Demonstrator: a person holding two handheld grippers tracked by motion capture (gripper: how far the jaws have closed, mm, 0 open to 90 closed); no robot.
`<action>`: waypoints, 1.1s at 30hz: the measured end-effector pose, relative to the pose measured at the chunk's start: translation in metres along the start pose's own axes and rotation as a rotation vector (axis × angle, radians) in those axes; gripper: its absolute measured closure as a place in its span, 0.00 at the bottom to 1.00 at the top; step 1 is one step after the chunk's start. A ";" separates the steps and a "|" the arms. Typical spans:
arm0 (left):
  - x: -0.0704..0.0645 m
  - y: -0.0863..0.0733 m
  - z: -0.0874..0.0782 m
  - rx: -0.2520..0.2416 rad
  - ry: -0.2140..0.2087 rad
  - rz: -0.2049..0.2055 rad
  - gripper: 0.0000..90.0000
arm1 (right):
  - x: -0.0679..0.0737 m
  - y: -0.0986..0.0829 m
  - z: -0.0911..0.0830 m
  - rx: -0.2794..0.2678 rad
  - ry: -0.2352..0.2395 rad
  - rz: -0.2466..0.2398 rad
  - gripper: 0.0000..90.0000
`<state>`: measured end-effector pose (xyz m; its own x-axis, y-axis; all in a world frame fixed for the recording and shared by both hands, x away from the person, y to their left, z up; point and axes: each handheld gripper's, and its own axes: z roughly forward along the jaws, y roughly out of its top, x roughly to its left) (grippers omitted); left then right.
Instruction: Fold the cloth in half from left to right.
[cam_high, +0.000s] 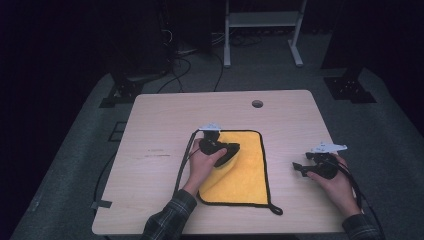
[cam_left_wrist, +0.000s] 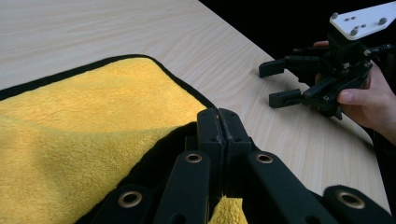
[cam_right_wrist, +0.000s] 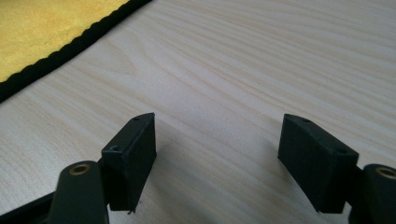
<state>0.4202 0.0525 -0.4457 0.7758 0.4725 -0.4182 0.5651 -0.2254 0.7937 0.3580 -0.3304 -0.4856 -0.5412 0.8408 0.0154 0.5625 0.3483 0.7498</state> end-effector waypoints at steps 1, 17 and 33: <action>-0.001 0.001 0.003 0.001 -0.004 -0.001 0.99 | 0.000 0.000 0.000 0.000 0.000 0.000 0.30; -0.008 0.004 0.047 0.045 -0.023 -0.018 0.99 | 0.000 0.000 0.000 0.001 0.004 -0.001 0.29; -0.017 0.000 0.087 0.150 0.002 0.000 0.99 | 0.000 0.000 0.000 0.001 0.005 -0.002 0.29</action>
<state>0.4313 -0.0295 -0.4766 0.7752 0.4741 -0.4175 0.6009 -0.3498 0.7187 0.3579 -0.3302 -0.4856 -0.5456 0.8378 0.0173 0.5619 0.3504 0.7493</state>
